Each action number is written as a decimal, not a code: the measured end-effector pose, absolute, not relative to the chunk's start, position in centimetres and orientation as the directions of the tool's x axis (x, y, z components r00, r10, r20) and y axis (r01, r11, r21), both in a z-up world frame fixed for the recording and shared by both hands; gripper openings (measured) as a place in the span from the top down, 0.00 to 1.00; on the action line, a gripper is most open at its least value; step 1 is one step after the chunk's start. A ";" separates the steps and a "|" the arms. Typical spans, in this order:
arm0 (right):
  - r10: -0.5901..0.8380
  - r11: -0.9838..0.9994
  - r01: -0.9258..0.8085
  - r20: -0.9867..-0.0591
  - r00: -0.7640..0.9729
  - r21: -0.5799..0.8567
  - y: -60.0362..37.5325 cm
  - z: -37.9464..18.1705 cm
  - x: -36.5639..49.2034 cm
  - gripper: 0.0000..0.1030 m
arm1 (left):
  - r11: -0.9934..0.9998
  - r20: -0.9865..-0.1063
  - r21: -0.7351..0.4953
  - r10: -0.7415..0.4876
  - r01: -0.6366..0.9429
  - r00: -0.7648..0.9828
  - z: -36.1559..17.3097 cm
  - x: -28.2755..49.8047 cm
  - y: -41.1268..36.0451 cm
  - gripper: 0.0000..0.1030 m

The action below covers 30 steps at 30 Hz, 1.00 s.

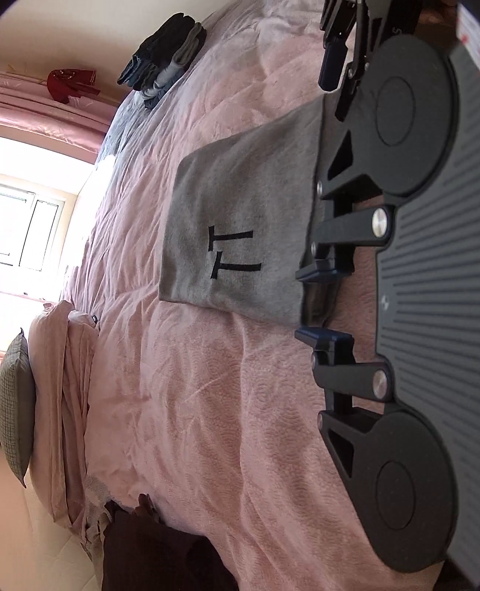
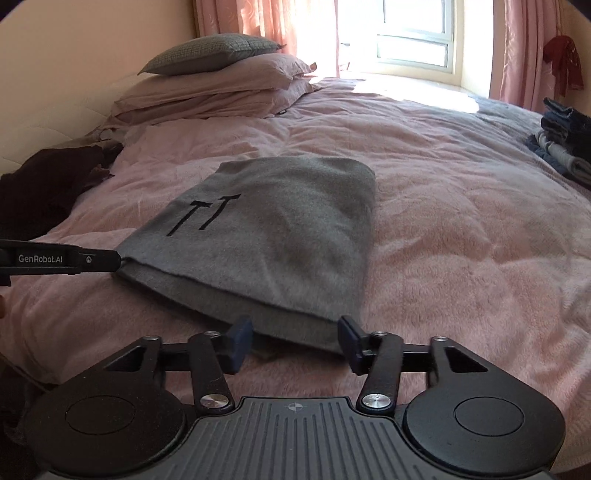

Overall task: Fold clothes
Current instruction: 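Flatten the folded skirt with both grippers and open them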

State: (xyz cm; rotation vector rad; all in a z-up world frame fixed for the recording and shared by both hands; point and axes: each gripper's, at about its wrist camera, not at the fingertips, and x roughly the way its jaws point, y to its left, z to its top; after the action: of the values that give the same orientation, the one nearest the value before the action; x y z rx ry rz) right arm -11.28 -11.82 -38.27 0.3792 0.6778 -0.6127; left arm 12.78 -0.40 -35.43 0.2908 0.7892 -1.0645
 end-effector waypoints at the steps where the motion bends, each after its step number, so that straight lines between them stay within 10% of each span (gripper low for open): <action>1: -0.395 0.754 0.640 -0.674 0.624 0.150 -11.4 -38.1 -11.9 0.46 | 0.479 -0.701 -0.145 -0.667 0.866 0.252 -35.0 12.3 0.0 0.77; 4: -0.371 0.731 0.652 -0.686 0.626 0.200 -10.3 -37.9 -13.3 0.44 | 0.470 -0.706 -0.108 -0.657 0.876 0.266 -34.1 10.5 1.2 0.60; 30: -0.347 0.655 0.695 -0.699 0.626 0.297 -10.7 -38.0 -17.6 0.43 | 0.383 -0.705 -0.177 -0.693 0.907 0.155 -33.7 8.8 3.0 0.47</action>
State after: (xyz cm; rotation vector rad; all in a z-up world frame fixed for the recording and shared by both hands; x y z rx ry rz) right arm -17.57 -10.72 -38.05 0.5940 0.6464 -0.6398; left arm 8.79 2.98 -33.69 0.3188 0.8048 -1.1736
